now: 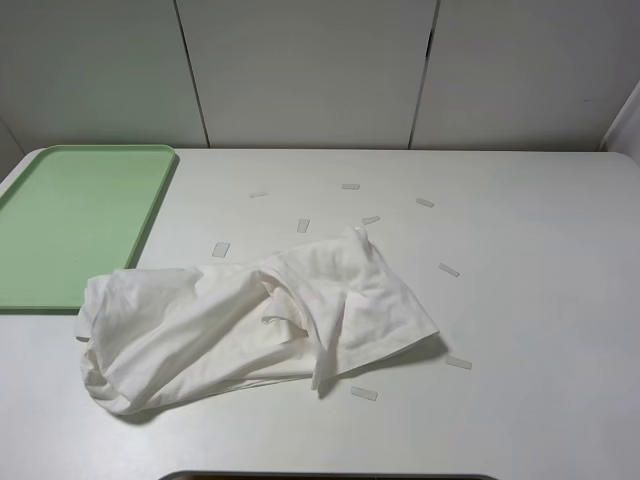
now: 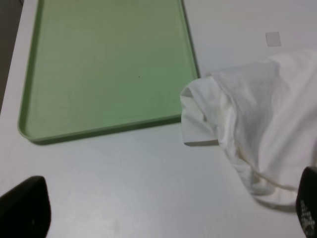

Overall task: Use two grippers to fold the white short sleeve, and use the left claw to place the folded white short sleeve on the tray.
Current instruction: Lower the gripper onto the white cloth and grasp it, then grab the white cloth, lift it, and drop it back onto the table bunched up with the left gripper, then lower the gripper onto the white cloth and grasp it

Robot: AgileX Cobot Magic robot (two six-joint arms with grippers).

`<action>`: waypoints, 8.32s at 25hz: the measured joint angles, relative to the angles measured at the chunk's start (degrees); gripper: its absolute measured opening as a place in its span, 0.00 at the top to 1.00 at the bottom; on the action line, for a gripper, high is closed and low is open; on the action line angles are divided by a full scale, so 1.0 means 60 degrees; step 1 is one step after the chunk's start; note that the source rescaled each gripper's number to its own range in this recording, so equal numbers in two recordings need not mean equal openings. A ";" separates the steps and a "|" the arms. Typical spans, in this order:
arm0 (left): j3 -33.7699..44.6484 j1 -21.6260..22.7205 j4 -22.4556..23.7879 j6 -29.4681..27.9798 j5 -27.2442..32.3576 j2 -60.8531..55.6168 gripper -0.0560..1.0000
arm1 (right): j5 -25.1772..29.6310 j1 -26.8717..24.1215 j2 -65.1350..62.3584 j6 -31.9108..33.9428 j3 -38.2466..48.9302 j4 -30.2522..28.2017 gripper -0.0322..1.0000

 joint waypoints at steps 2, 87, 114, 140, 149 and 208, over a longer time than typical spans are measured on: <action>0.0000 0.0000 0.0000 0.0000 0.0000 0.0000 0.00 | 0.0000 0.0000 0.0000 0.0010 0.0000 0.0000 0.00; -0.0032 -0.0296 -0.4004 0.0147 -0.5908 1.4096 0.05 | 0.0000 0.0000 0.0000 0.0012 0.0000 0.0012 0.00; -0.0206 -0.3426 -0.6528 0.0228 -0.8530 1.6626 0.62 | 0.0000 0.0000 0.0000 0.0020 0.0000 0.0012 0.00; -0.4086 -0.1336 0.1812 -0.2250 -0.2631 1.5560 0.86 | 0.0000 0.0000 0.0000 0.0020 0.0000 0.0012 0.00; -0.4131 -0.2637 -0.2472 0.0667 -0.3415 1.5560 0.86 | 0.0000 0.0000 0.0000 0.0020 0.0000 0.0012 0.00; -0.4113 -0.7791 -1.0919 1.0724 -0.9281 1.6102 0.42 | 0.0000 0.0000 0.0000 0.0020 0.0000 0.0012 0.00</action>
